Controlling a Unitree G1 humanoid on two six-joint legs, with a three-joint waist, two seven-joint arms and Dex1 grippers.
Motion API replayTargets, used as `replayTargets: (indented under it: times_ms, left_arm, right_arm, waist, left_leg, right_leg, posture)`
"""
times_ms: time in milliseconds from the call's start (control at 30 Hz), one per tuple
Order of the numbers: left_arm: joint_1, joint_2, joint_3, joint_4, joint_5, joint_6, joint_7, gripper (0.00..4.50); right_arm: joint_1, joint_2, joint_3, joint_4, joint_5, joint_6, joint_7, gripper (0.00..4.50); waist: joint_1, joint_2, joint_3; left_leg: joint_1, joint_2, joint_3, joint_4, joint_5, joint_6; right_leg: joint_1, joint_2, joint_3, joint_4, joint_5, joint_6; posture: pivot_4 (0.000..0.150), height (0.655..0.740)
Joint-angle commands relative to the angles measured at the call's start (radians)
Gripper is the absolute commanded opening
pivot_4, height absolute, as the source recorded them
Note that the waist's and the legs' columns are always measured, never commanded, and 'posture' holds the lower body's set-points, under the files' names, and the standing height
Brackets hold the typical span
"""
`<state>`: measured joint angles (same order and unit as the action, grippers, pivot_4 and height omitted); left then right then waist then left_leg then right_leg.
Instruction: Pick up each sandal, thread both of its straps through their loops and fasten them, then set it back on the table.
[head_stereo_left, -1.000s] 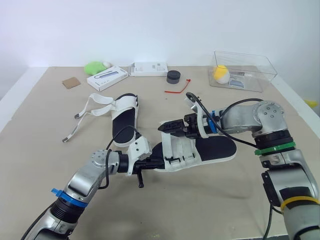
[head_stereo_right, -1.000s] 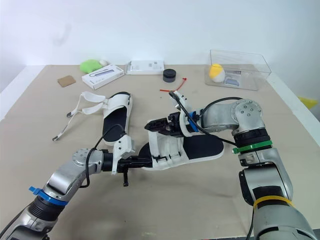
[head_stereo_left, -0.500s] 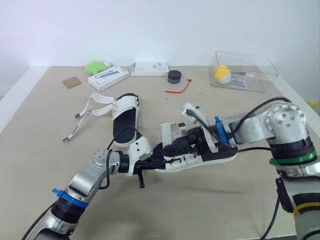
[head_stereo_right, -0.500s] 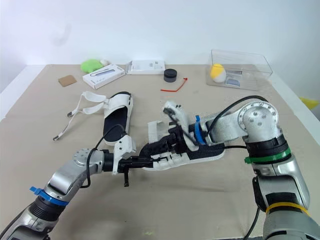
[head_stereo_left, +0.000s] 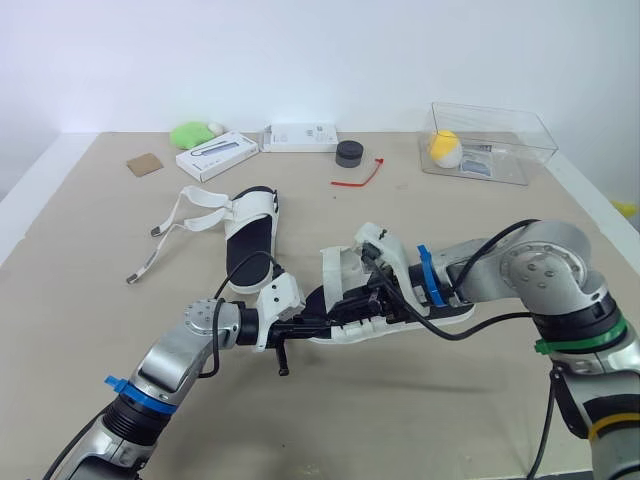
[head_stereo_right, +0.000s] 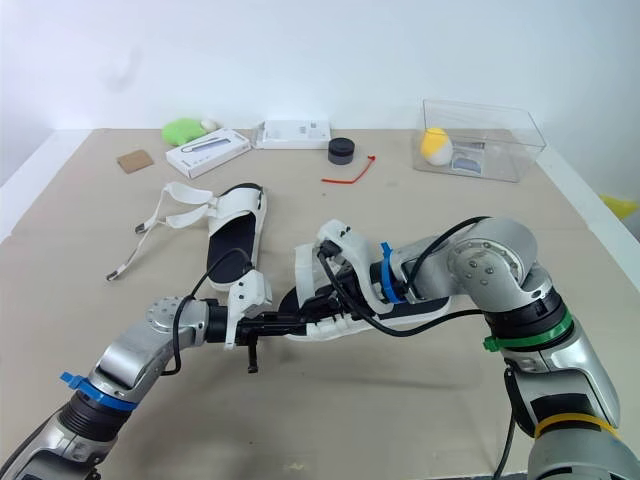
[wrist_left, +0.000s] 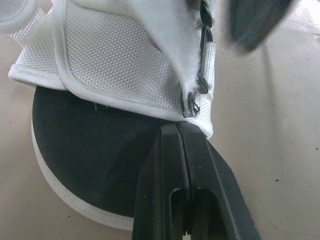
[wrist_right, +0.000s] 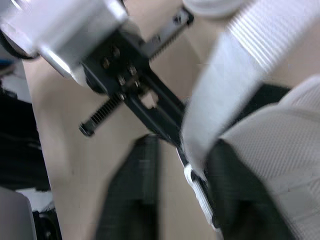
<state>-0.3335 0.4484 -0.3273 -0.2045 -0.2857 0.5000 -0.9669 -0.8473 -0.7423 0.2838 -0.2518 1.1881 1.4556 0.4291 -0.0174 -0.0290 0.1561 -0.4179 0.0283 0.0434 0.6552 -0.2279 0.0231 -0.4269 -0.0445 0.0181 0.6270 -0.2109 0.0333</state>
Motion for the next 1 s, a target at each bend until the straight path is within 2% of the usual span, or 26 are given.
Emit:
replayTargets:
  times_ms: [33,200,300,400,600,700,1000]
  left_arm:
    - [0.017,0.003,-0.042,0.029,0.024,0.017,0.002,0.00]
    - [0.016,0.003,-0.041,0.031,0.024,0.015,0.003,0.00]
    - [0.015,0.002,-0.040,0.033,0.024,0.014,0.003,0.00]
    - [0.014,0.002,-0.042,0.037,0.024,0.012,0.001,0.00]
    - [0.007,-0.002,-0.045,0.046,0.027,0.004,0.000,0.00]
    - [0.012,0.001,-0.043,0.040,0.025,0.005,0.002,0.00]
    - [0.019,0.001,-0.042,0.034,0.022,0.007,0.010,0.00]
  right_arm:
    - [-0.004,-0.007,0.008,-0.023,-0.050,0.010,0.073,0.03]
    - [-0.004,0.003,0.006,-0.019,-0.106,0.020,0.128,0.03]
    - [-0.039,0.023,-0.024,0.051,-0.115,0.054,0.165,0.03]
    - [-0.183,0.047,-0.037,0.319,-0.073,0.150,0.233,0.03]
    - [-0.309,0.053,0.089,0.592,-0.125,0.159,0.344,0.03]
    - [-0.333,0.031,0.177,0.617,-0.117,0.159,0.405,0.03]
    - [-0.368,0.020,0.289,0.667,-0.116,0.159,0.475,0.03]
  waist:
    - [0.000,0.000,0.000]
    - [0.000,0.000,0.000]
    - [0.000,0.000,0.000]
    - [-0.001,0.000,0.000]
    - [0.000,0.000,0.000]
    - [0.001,0.000,0.000]
    - [0.000,0.000,0.000]
  left_leg:
    - [0.000,0.000,0.000,0.000,0.000,0.000]
    - [0.000,0.000,-0.001,0.000,0.000,0.000]
    - [0.000,0.000,-0.001,0.000,0.000,0.000]
    - [0.001,0.000,-0.001,0.001,0.000,0.000]
    - [0.001,-0.001,-0.001,0.002,0.000,0.000]
    - [0.000,-0.002,-0.002,0.002,0.000,0.000]
    - [0.000,-0.002,-0.002,0.002,0.000,0.000]
  right_leg:
    - [0.000,0.000,0.000,0.000,0.000,0.000]
    - [0.000,0.000,-0.001,0.000,0.000,0.000]
    - [0.000,0.000,-0.001,0.000,0.000,0.001]
    - [0.000,0.000,-0.001,0.001,0.001,0.000]
    - [0.001,0.000,-0.001,0.002,0.000,-0.004]
    - [0.001,-0.001,-0.002,0.002,0.004,-0.005]
    - [0.001,-0.001,-0.002,0.002,0.002,0.000]
  posture:
    - [0.150,0.7400]
    - [0.150,0.7400]
    - [0.150,0.7400]
    - [0.150,0.7400]
    - [0.150,0.7400]
    - [0.150,0.7400]
    - [0.150,0.7400]
